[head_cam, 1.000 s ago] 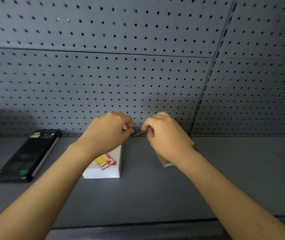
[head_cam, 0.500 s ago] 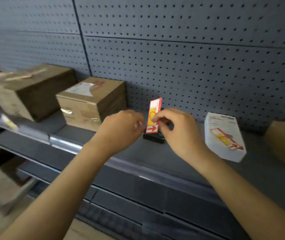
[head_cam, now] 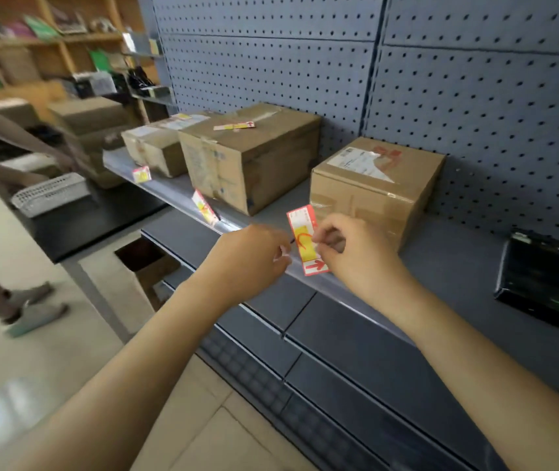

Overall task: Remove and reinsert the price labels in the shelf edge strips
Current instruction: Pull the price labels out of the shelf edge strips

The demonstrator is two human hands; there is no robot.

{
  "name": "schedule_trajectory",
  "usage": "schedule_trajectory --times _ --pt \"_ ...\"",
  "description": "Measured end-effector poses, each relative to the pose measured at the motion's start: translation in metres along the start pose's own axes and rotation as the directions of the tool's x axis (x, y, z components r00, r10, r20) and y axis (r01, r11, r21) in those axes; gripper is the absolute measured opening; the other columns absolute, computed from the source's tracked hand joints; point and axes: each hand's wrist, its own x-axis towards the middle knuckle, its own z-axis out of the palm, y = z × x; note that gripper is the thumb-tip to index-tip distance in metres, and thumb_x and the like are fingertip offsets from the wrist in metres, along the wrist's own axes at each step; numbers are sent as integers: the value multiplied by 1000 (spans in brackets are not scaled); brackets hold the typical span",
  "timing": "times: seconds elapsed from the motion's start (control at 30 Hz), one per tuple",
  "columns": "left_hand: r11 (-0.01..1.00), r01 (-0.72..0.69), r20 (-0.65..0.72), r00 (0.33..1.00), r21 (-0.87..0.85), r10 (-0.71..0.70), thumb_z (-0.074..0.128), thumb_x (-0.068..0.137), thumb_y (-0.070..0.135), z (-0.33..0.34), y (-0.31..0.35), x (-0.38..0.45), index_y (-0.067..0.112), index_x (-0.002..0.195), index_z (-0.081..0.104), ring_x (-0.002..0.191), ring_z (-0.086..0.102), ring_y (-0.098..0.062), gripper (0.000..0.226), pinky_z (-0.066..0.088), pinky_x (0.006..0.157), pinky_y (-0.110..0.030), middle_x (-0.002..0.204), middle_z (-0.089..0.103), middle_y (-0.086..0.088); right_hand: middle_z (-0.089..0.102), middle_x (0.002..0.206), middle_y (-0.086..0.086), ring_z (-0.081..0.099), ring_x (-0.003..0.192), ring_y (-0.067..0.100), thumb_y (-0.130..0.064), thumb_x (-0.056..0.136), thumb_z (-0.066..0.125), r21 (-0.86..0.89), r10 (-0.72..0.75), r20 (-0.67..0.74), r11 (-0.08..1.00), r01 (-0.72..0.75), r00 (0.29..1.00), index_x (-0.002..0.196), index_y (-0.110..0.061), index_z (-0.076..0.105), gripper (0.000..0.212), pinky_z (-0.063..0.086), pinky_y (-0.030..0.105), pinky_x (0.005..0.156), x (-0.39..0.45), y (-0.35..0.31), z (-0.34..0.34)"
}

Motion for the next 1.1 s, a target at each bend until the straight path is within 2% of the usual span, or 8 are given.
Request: schedule_trajectory --times 0.2,0.4,0.5,0.63,0.73,0.87,0.97,1.1 --pt "998 -68 76 995 16 67 48 92 31 6 -52 38 28 102 61 91 63 -19 17 53 76 -37 99 65 5 69 80 -2 65 74 17 -17 83 68 -53 75 49 996 -72 996 98 -22 51 24 55 47 73 58 4 33" --pt "983 -176 107 978 -44 180 50 91 33 21 -84 71 29 107 60 95 61 -19 19 53 79 -38 106 63 5 71 83 0 62 69 7 -17 84 68 -147 192 24 971 -187 981 92 -21 56 14 56 37 69 80 4 45" --pt "960 -271 117 953 -69 278 51 91 30 28 -91 83 25 104 61 96 61 -22 18 52 78 -37 105 64 2 71 84 0 65 73 11 -15 84 68 -184 264 -33 946 -265 964 92 -20 60 12 57 37 72 78 2 48" --pt "902 -419 133 893 -108 431 50 90 27 33 -87 90 21 101 61 97 61 -26 17 52 77 -38 105 65 0 70 87 -1 64 75 9 -14 83 71 -183 358 -122 909 -376 926 96 -17 64 15 55 30 71 62 3 47" --pt "857 -497 176 839 -136 515 47 91 27 41 -74 89 20 105 62 101 60 -28 21 51 81 -38 111 64 -2 63 75 -10 57 64 0 -11 81 71 -170 408 -199 881 -441 891 92 -17 64 14 48 23 63 41 4 42" --pt "787 -602 191 764 -131 616 45 94 25 59 -52 86 18 106 61 104 58 -28 22 48 79 -37 115 61 -4 64 74 -8 57 64 2 -10 80 71 -159 436 -365 841 -516 823 87 -19 63 13 50 27 65 14 9 24" --pt "760 -648 152 747 -53 648 44 94 20 69 -40 85 17 107 63 101 59 -29 23 47 75 -34 113 63 -4 68 81 1 62 70 8 -10 80 71 -155 478 -344 820 -551 808 86 -18 64 13 50 24 66 -1 11 18" --pt "740 -671 124 738 40 663 46 91 12 73 -33 85 19 98 66 89 62 -29 22 39 60 -33 101 66 -4 70 82 2 65 73 12 -11 80 73 -185 482 -338 808 -559 808 83 -20 64 13 53 26 66 -10 20 23"
